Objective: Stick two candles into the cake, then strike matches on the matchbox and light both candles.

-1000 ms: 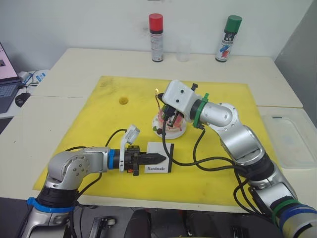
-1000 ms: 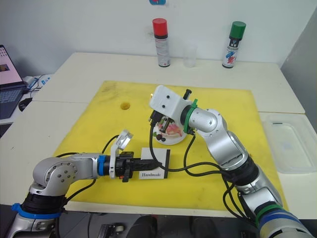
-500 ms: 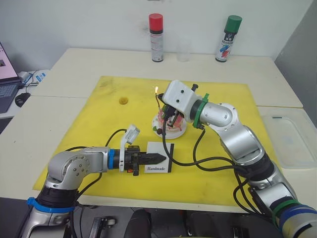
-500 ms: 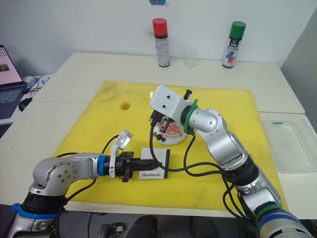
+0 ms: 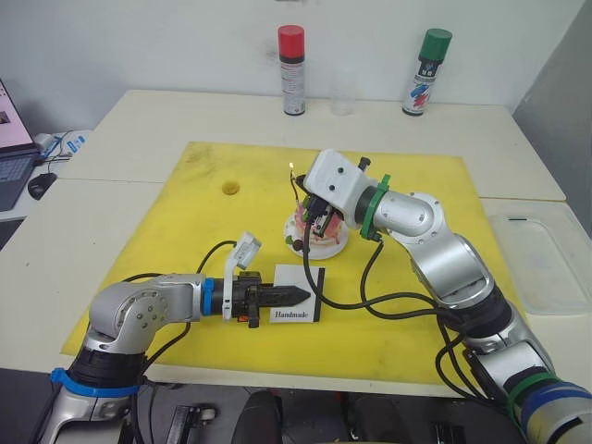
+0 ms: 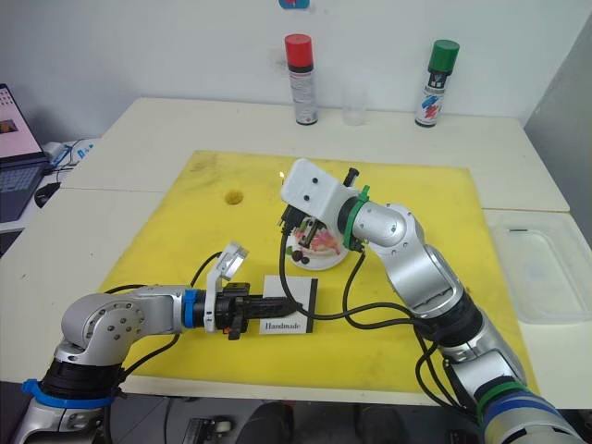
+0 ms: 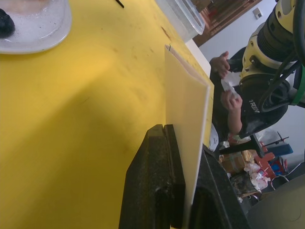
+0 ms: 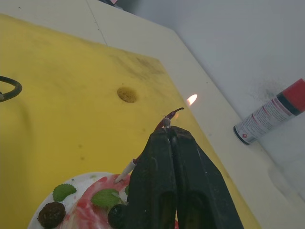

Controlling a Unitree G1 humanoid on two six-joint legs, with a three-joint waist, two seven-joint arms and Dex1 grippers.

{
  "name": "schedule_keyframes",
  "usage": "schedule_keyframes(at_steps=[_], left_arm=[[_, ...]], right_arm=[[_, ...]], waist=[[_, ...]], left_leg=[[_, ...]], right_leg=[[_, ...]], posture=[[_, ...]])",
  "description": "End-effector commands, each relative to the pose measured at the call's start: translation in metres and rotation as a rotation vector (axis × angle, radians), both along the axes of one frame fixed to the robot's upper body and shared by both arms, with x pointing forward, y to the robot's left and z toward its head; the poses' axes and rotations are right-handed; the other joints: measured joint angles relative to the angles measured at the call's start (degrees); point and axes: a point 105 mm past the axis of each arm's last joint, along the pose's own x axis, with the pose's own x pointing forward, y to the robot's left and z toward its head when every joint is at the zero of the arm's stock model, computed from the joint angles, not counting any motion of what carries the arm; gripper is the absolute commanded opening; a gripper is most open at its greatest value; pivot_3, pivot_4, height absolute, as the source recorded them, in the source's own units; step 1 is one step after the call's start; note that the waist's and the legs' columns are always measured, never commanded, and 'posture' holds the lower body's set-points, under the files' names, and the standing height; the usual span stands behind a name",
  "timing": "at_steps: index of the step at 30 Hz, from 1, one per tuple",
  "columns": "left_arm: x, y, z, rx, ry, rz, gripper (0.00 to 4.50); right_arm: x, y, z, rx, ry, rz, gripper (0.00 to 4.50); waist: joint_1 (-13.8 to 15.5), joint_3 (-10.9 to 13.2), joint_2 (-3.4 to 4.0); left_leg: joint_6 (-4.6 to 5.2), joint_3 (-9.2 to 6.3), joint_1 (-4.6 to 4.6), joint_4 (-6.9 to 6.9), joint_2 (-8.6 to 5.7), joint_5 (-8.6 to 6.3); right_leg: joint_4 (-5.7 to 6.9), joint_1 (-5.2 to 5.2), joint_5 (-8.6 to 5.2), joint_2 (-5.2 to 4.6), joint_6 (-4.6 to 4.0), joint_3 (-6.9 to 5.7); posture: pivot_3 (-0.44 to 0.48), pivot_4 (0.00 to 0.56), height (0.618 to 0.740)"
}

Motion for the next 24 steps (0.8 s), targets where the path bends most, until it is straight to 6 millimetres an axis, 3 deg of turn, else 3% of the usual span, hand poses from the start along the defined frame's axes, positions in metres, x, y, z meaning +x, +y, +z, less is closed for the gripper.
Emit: schedule_keyframes(at_steps=[1, 9, 14, 17, 20, 24], left_arm=[[0.000, -0.002, 0.005, -0.009, -0.027, -0.016, 0.00], [0.002, -0.002, 0.006, -0.009, -0.027, -0.012, 0.00], [0.002, -0.001, 0.005, -0.008, -0.023, -0.016, 0.00], [0.002, -0.003, 0.005, -0.011, -0.020, -0.024, 0.00], [0.002, -0.004, 0.005, -0.013, -0.019, -0.032, 0.00], [0.002, -0.004, 0.005, -0.015, -0.020, -0.033, 0.00]], right_arm=[[-0.012, -0.002, 0.023, 0.058, -0.054, 0.030, 0.02], [-0.036, -0.014, 0.030, 0.062, -0.041, 0.101, 0.02], [-0.050, -0.037, 0.047, 0.039, -0.209, 0.105, 0.02], [-0.058, -0.053, 0.059, 0.118, -0.278, 0.094, 0.02], [-0.053, -0.078, 0.067, 0.186, -0.314, -0.020, 0.02], [-0.034, -0.135, 0.056, 0.217, -0.257, -0.288, 0.02]], waist=[[0.00, 0.00, 0.00], [0.11, 0.00, 0.00], [0.11, 0.00, 0.00], [0.05, 0.00, 0.00], [0.07, 0.00, 0.00], [0.38, 0.00, -0.01]], left_leg=[[0.00, 0.00, 0.00, 0.00, 0.00, 0.00], [0.00, -0.03, -0.01, -0.01, 0.00, 0.00], [0.00, 0.00, -0.01, -0.01, -0.01, 0.00], [0.01, 0.01, 0.00, -0.02, 0.00, 0.00], [0.01, 0.02, -0.01, -0.02, -0.01, 0.00], [0.00, 0.03, 0.00, -0.01, 0.00, 0.00]], right_leg=[[0.00, 0.00, 0.00, 0.00, 0.00, 0.00], [-0.01, 0.00, 0.00, 0.00, 0.00, -0.02], [-0.03, 0.01, -0.01, 0.00, 0.01, 0.00], [-0.10, 0.03, -0.01, 0.01, 0.01, 0.00], [-0.10, 0.03, -0.01, 0.01, 0.01, 0.02], [-0.11, 0.06, -0.01, 0.01, 0.01, 0.02]], posture=[[0.000, 0.150, 0.724], [0.000, 0.150, 0.724], [0.000, 0.150, 0.724], [0.000, 0.150, 0.724], [0.000, 0.150, 0.724], [0.000, 0.150, 0.724]])
